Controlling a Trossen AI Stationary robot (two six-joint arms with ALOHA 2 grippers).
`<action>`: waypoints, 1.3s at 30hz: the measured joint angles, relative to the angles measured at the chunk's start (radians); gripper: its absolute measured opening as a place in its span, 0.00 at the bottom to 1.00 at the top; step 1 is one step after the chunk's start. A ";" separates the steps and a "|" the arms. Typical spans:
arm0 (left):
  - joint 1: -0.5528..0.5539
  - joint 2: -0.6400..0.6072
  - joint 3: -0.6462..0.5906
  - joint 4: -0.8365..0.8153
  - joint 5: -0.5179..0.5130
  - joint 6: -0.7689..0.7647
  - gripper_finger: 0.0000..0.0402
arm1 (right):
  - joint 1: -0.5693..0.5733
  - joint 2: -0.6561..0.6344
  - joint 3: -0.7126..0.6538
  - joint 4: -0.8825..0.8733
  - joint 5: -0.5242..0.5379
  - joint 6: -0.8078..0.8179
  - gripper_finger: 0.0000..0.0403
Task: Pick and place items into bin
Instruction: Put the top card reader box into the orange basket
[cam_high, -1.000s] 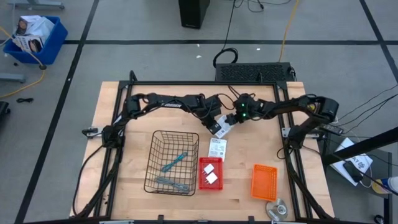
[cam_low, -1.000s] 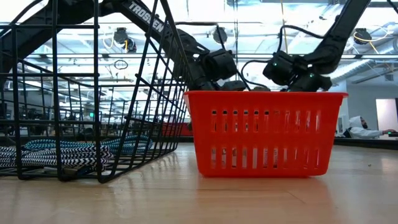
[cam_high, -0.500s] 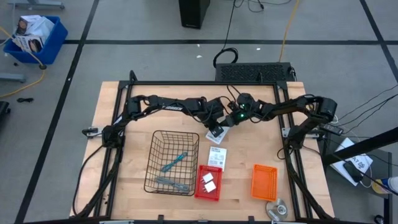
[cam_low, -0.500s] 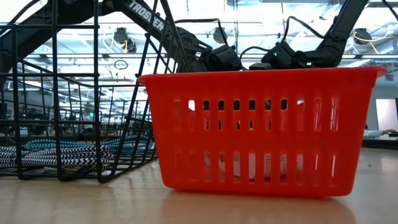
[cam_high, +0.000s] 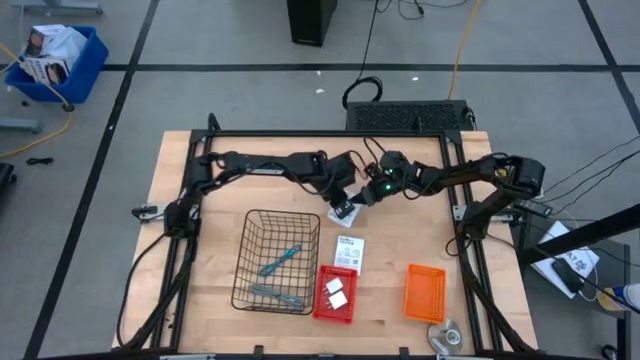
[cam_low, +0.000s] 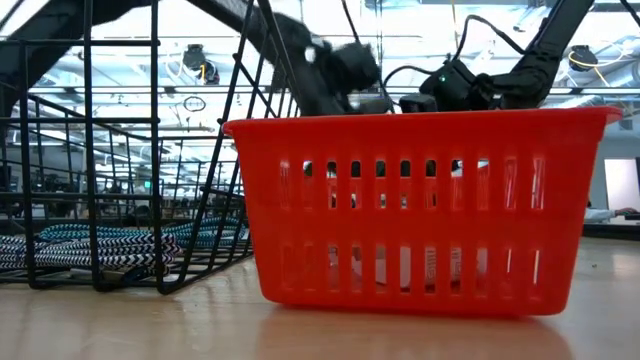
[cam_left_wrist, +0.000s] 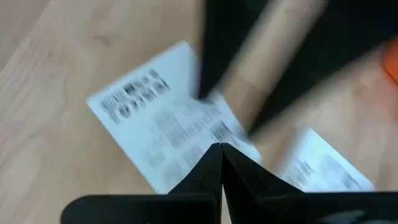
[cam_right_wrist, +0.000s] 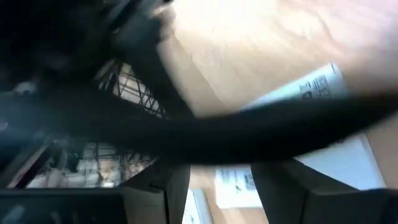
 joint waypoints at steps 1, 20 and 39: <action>-0.009 -0.023 0.000 -0.031 -0.014 0.006 0.03 | -0.001 -0.001 0.002 0.003 0.004 0.002 0.39; -0.003 0.062 0.004 -0.080 0.048 0.027 0.01 | -0.012 0.002 -0.004 -0.178 0.094 -0.019 0.38; 0.124 0.159 0.005 0.165 0.176 -0.085 0.01 | -0.040 0.002 -0.004 -0.162 0.132 -0.043 0.38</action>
